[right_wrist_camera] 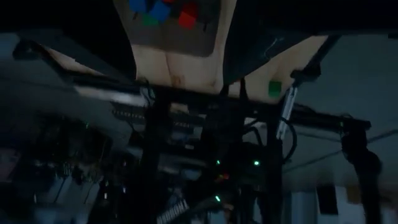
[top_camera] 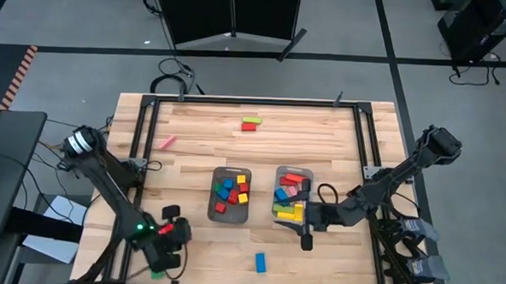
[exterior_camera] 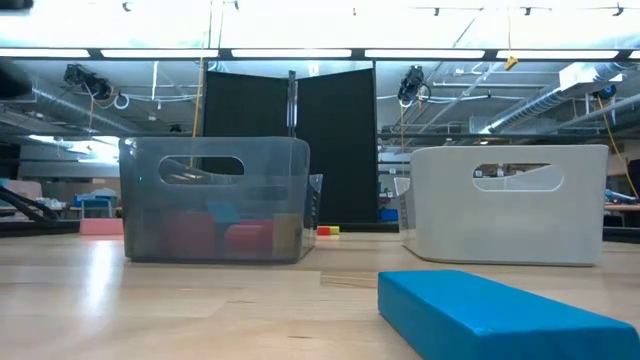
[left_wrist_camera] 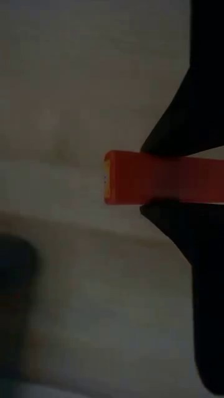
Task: Sort blocks by size
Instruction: Put the large orange block into the gray bin
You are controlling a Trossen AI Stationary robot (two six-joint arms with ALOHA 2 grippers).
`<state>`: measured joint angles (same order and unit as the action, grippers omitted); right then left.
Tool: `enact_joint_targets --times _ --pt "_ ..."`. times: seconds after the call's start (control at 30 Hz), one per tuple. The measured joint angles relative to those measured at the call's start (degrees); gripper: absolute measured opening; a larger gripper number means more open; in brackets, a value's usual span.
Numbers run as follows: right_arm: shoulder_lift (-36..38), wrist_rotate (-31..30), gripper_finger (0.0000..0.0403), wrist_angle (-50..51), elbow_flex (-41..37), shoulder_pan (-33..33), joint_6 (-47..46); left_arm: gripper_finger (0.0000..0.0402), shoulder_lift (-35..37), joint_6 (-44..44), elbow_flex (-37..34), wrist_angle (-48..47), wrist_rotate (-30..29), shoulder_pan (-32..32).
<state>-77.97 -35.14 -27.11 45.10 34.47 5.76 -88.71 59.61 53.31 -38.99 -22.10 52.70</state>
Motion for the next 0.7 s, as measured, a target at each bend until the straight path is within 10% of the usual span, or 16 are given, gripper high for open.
enact_joint_targets --times 0.23,0.53,0.7 --pt "0.8 5.1 0.0252 -18.0 0.0 2.9 10.7 0.0100 6.6 -24.1 -0.5 26.1 -15.2 -6.8" --pt "1.1 4.6 0.0250 -24.3 0.1 7.4 18.5 0.0100 5.0 -53.1 -6.1 68.6 13.0 -19.7" --pt "1.4 -1.4 0.0251 -24.3 0.1 9.5 21.3 0.0100 -1.1 -53.1 -4.7 72.7 12.7 -27.2"
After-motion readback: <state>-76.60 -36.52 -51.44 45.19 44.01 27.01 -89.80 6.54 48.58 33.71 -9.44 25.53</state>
